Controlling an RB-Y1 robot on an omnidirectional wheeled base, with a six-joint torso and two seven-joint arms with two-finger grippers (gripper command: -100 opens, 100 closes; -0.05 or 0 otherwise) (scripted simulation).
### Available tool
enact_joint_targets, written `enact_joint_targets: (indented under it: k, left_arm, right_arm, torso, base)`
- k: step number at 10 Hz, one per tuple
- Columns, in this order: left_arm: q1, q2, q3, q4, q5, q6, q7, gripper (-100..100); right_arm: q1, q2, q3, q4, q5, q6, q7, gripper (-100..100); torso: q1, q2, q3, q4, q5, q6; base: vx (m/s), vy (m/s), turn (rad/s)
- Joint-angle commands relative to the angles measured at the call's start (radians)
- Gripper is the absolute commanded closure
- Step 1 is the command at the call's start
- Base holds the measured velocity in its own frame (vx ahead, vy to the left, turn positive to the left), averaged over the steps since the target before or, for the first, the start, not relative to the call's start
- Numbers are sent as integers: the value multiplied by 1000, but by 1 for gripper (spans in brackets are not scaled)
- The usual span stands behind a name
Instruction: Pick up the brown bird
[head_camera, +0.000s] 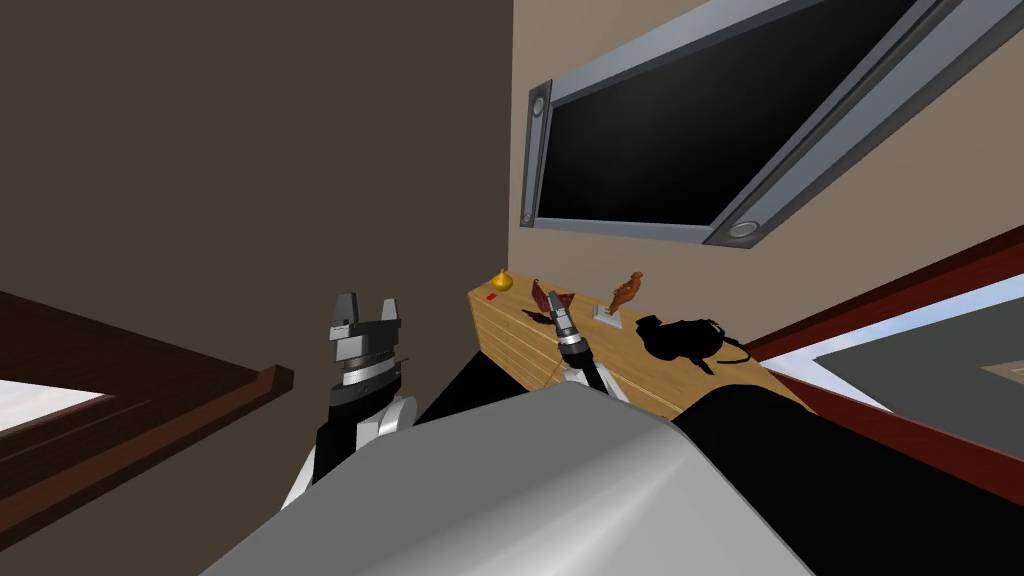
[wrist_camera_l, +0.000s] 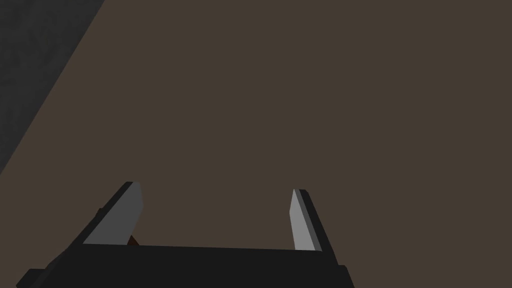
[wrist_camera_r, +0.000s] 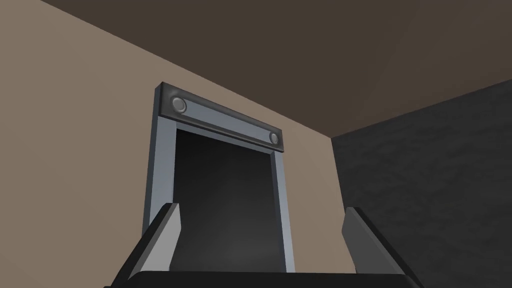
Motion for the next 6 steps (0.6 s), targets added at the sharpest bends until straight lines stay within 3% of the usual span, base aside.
enact_joint_targets:
  k: [1,6]
  left_arm:
    - [0,0,0,0,0,0,0,0]
    - [0,0,0,0,0,0,0,0]
  right_arm:
    - [13,-50,23,21,9,-9,17,-100]
    - [46,-162,60,60,22,-28,43,-100]
  torso:
    - [0,0,0,0,0,0]
    - [0,0,0,0,0,0]
  base:
    - [9,70,-10]
    - [12,64,-6]
